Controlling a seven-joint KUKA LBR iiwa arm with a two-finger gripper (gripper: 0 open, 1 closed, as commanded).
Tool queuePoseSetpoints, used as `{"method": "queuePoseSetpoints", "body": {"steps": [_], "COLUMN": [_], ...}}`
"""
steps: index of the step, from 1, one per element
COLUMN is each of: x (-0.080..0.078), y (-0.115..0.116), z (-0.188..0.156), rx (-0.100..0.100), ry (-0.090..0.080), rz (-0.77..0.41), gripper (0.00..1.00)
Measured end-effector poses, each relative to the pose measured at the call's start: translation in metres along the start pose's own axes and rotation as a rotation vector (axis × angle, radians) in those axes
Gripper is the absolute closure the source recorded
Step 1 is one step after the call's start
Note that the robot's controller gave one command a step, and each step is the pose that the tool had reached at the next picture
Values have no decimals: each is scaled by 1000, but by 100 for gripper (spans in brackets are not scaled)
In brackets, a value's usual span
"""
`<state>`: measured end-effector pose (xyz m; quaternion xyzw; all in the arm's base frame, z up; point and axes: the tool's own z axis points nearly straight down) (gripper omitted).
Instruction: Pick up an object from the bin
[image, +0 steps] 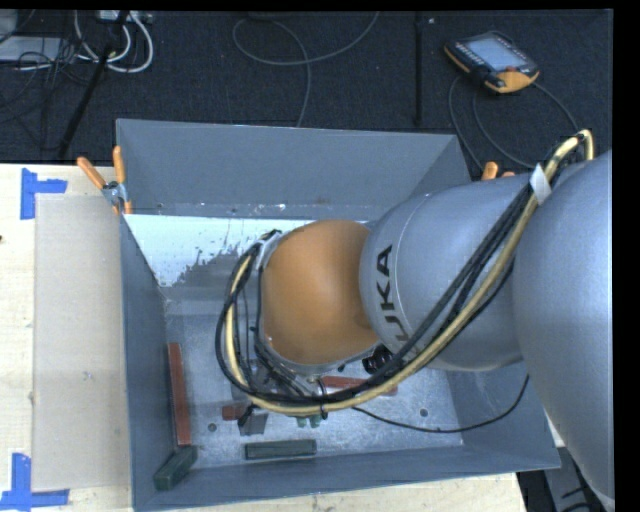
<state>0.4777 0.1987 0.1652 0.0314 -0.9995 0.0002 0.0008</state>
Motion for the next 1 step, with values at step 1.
{"method": "queuePoseSetpoints", "body": {"steps": [1], "x": [-4], "y": [-10], "z": [-41], "rx": [1], "ry": [3], "rz": [22], "gripper": [100]}}
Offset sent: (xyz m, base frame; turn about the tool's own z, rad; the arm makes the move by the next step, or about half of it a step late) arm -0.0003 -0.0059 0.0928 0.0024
